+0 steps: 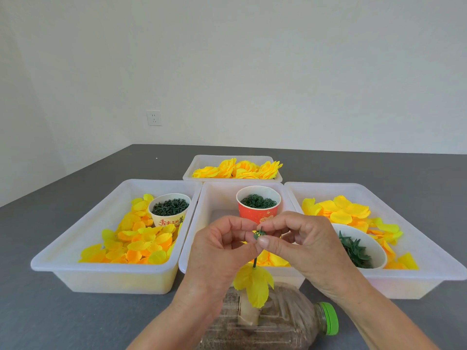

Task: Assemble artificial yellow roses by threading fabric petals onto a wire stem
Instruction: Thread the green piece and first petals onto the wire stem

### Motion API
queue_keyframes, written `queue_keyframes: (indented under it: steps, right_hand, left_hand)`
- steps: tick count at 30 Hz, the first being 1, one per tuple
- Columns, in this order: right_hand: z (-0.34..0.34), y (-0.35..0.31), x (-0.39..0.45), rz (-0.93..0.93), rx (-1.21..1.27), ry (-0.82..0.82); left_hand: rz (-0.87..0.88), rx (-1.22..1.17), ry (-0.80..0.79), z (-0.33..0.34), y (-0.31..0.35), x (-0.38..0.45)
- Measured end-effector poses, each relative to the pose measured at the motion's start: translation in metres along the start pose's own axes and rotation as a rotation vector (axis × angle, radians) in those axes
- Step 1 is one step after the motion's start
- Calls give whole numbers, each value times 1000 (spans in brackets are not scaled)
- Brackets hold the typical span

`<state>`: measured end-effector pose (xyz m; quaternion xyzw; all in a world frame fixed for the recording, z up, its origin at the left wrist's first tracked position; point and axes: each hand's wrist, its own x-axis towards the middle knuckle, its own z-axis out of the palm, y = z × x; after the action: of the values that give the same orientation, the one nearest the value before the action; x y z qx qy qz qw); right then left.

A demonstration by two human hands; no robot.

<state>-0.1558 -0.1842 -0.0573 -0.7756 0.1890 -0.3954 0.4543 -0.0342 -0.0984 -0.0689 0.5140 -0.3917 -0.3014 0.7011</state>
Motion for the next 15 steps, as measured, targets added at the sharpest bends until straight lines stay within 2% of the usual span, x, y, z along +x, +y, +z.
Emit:
queue_keyframes:
  steps: [15]
  right_hand:
    - [4, 0, -5, 33, -19, -34]
  left_hand:
    - [-4, 43, 61, -4, 5, -5]
